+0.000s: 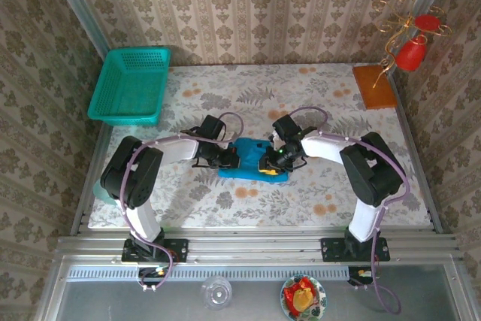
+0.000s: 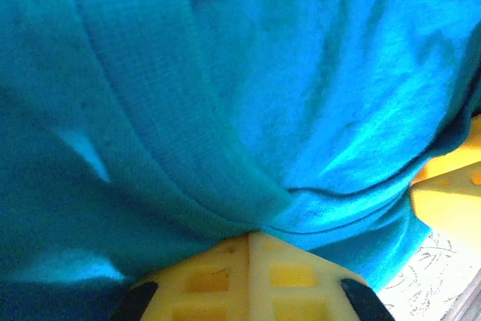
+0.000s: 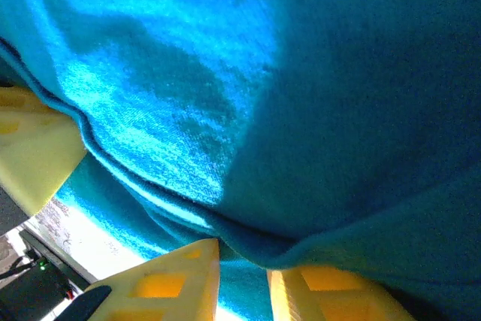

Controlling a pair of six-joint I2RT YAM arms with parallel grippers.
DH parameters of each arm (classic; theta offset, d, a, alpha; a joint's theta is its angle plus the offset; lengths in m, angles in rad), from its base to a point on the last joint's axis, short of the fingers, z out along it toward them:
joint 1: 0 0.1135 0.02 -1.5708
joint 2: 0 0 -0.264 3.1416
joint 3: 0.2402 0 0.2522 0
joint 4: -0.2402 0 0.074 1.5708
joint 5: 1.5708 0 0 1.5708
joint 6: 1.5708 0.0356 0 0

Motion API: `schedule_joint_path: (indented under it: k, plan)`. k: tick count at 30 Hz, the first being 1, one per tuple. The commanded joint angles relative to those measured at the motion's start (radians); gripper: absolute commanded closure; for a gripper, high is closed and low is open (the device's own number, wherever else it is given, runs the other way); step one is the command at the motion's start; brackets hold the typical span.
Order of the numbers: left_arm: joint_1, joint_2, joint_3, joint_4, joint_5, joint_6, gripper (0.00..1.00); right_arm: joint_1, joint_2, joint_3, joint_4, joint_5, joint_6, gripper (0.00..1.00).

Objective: Fold the inside-out t-shirt
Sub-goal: Smooth out the T-shirt at the center of the table.

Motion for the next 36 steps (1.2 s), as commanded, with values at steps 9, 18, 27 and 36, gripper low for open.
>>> schedule_joint_path:
  k: [9, 18, 27, 36]
  plan:
    - [0.002, -0.128, -0.012, -0.164, -0.045, 0.012, 0.97, -0.024, -0.152, -0.053, -0.137, 0.063, -0.031, 0.73]
    - [0.044, -0.017, -0.067, -0.164, -0.101, 0.070, 1.00, -0.086, -0.056, -0.104, -0.144, 0.180, -0.071, 0.75]
    - [0.007, -0.159, 0.023, -0.245, -0.065, 0.050, 1.00, -0.045, -0.194, -0.035, -0.199, 0.091, -0.049, 0.76]
    - [-0.082, -0.051, 0.076, -0.122, 0.042, -0.041, 1.00, 0.061, -0.066, 0.032, -0.009, -0.067, 0.065, 0.77]
